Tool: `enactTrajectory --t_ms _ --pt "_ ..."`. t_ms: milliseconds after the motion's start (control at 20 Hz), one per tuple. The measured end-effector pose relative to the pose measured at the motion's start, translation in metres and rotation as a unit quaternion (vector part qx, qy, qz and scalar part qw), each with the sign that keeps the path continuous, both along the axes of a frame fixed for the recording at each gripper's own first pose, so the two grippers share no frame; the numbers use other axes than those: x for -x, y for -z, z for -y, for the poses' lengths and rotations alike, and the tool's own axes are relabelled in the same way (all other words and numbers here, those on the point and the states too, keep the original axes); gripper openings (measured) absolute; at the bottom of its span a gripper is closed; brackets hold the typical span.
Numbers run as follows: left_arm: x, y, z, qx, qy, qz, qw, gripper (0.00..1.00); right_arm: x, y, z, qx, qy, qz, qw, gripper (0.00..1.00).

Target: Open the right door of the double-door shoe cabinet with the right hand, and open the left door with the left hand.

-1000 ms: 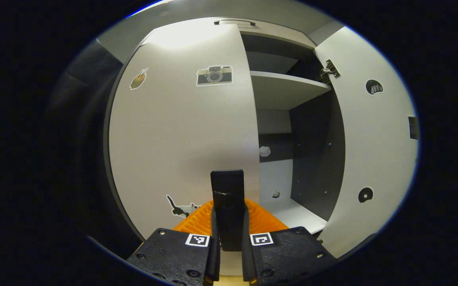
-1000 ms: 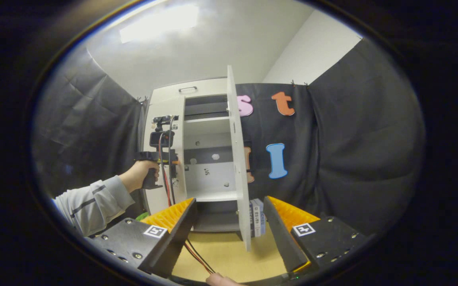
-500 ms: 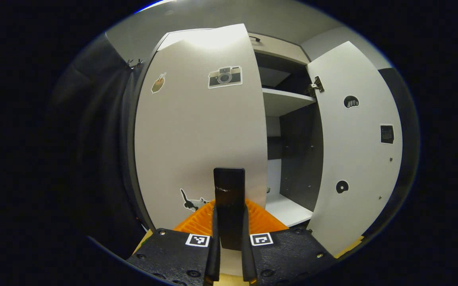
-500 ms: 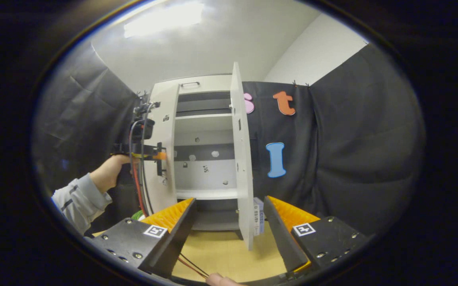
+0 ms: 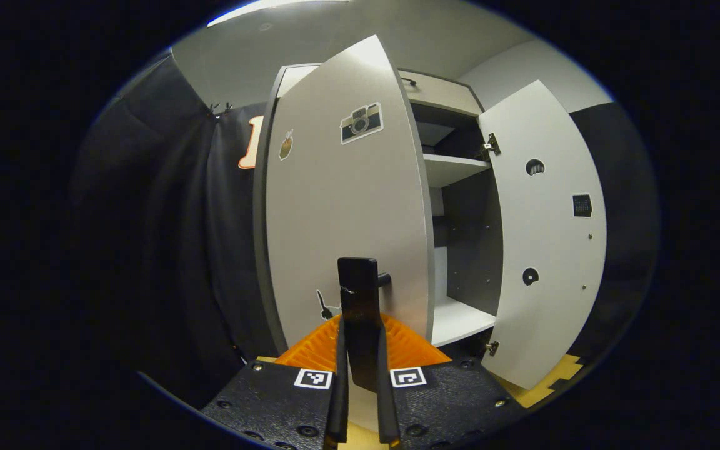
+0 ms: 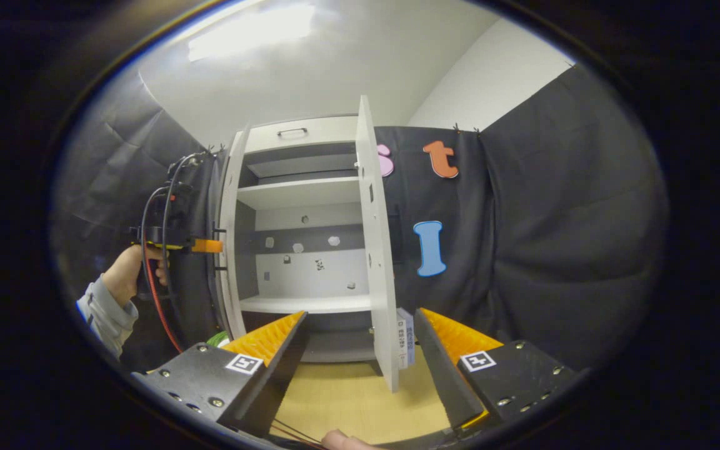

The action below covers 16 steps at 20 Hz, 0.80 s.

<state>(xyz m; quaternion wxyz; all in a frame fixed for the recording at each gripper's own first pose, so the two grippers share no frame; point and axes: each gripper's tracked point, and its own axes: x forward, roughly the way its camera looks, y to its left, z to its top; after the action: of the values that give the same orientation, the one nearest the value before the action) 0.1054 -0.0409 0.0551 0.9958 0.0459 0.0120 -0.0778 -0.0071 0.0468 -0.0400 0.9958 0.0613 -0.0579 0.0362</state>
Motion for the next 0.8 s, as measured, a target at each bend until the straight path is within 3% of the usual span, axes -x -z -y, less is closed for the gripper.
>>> enactTrajectory --t_ms 350,800 --pt "0.019 -0.003 -0.040 0.000 -0.009 0.000 1.000 0.16 -0.004 0.009 -0.024 0.017 -0.017 -0.010 1.000 0.99" --pt "0.028 -0.008 -0.097 -0.005 -0.064 0.001 0.998 0.06 -0.007 0.012 -0.045 0.025 -0.027 -0.015 0.999 0.99"
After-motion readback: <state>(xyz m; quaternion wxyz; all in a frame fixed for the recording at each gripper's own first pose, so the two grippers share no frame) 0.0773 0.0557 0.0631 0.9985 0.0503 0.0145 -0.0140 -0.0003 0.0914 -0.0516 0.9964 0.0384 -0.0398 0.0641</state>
